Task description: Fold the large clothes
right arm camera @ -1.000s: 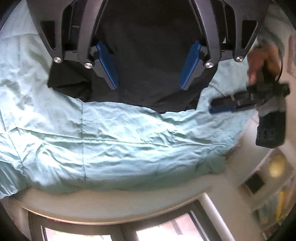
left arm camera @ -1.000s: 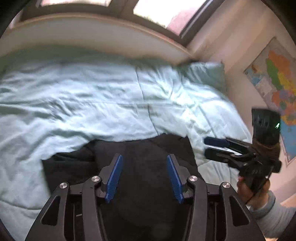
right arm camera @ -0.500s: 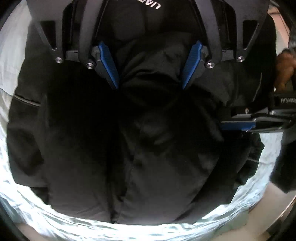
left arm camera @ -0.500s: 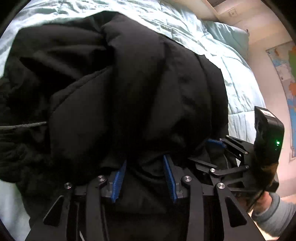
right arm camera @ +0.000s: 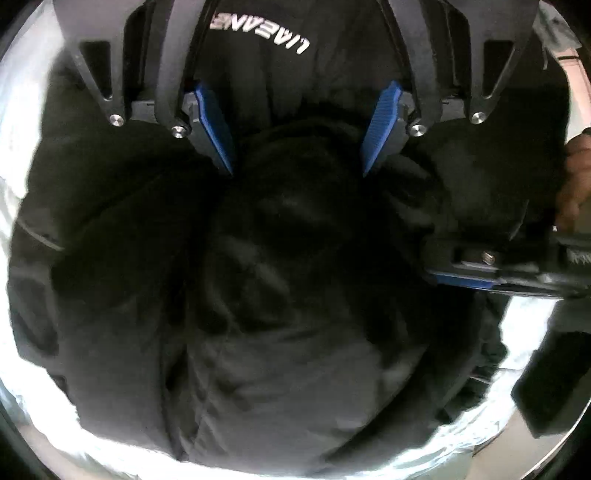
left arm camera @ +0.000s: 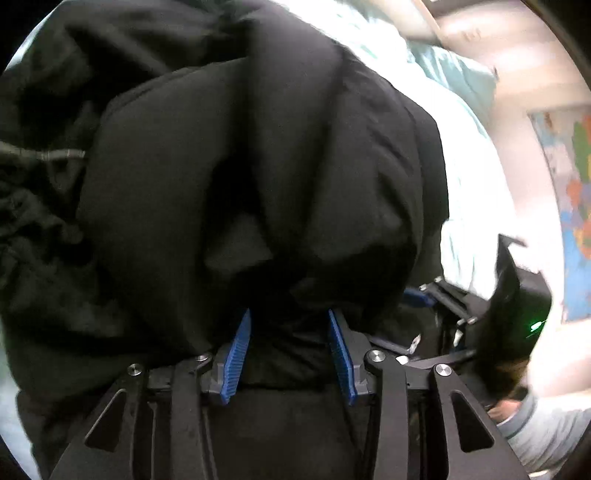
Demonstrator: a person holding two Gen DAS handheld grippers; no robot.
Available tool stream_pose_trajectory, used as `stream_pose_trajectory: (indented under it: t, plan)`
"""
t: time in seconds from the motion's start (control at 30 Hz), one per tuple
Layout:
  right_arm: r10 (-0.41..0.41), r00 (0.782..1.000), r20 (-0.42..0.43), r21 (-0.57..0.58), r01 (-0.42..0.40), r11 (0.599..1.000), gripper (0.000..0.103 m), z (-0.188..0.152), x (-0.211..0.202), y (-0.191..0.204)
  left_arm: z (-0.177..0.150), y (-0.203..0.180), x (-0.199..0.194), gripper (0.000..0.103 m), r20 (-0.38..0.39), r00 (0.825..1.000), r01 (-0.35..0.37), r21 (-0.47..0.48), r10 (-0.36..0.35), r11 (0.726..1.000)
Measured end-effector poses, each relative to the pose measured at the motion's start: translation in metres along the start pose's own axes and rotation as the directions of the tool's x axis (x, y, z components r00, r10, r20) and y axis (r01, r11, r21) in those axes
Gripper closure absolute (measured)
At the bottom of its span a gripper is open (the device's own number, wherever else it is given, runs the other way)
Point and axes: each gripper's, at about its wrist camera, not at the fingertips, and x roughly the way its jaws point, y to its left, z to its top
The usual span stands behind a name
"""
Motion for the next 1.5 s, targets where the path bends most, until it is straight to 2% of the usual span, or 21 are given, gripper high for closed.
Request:
stream_pose_trajectory:
  t: [0.13, 0.23, 0.4, 0.7, 0.73, 0.97, 1.03, 1.1, 1.17, 1.23, 1.3, 1.5]
  plan:
    - [-0.005, 1.0, -0.007, -0.004, 0.005, 1.0, 0.033, -0.006, -0.007, 0.003, -0.008, -0.004, -0.004, 0.061, -0.011, 1.0, -0.015, 0.038, 0.015, 0.999]
    - [0.023, 0.999, -0.025, 0.039, -0.022, 0.999, 0.033, -0.016, -0.021, -0.003, -0.011, -0.018, -0.016, 0.062, -0.019, 0.999, -0.036, 0.051, 0.037, 0.998]
    - [0.045, 0.999, -0.026, 0.115, -0.041, 0.993, 0.033, -0.05, -0.052, -0.008, -0.053, -0.04, -0.052, 0.061, -0.001, 0.995, -0.102, 0.072, 0.102, 0.992]
    - [0.03, 0.999, 0.029, 0.24, -0.036, 0.97, 0.033, -0.109, -0.097, -0.025, -0.153, -0.017, -0.121, 0.061, 0.076, 0.986, -0.144, -0.086, 0.151, 0.986]
    - [0.036, 0.999, 0.039, 0.258, -0.044, 0.965, 0.033, -0.116, -0.102, -0.026, -0.152, -0.007, -0.124, 0.061, 0.081, 0.985, -0.144, -0.098, 0.152, 0.985]
    - [0.015, 0.996, 0.083, 0.327, -0.041, 0.944, 0.033, -0.154, -0.13, -0.027, -0.212, 0.007, -0.157, 0.061, 0.118, 0.972, -0.182, -0.171, 0.203, 0.968]
    - [-0.003, 0.997, 0.079, 0.337, -0.024, 0.941, 0.032, -0.165, -0.137, -0.034, -0.226, 0.012, -0.165, 0.059, 0.1, 0.965, -0.219, -0.184, 0.24, 0.958]
    - [-0.008, 0.997, 0.075, 0.357, -0.02, 0.934, 0.032, -0.178, -0.144, -0.04, -0.24, 0.016, -0.171, 0.053, 0.09, 0.958, -0.252, -0.195, 0.273, 0.948]
    - [-0.013, 0.997, 0.07, 0.374, -0.014, 0.927, 0.032, -0.189, -0.147, -0.044, -0.253, 0.026, -0.178, 0.04, 0.1, 0.954, -0.251, -0.245, 0.282, 0.936]
    - [-0.025, 0.998, 0.057, 0.392, 0.001, 0.92, 0.032, -0.203, -0.151, -0.052, -0.266, 0.039, -0.183, 0.036, 0.105, 0.955, -0.232, -0.318, 0.278, 0.919]
    - [-0.034, 0.999, 0.042, 0.41, 0.013, 0.912, 0.032, -0.216, -0.152, -0.058, -0.282, 0.056, -0.186, 0.035, 0.09, 0.959, -0.214, -0.391, 0.269, 0.895]
    - [-0.038, 0.999, -0.003, 0.469, 0.035, 0.882, 0.032, -0.251, -0.154, -0.078, -0.32, 0.09, -0.165, 0.035, -0.007, 0.967, -0.222, -0.505, 0.254, 0.834]
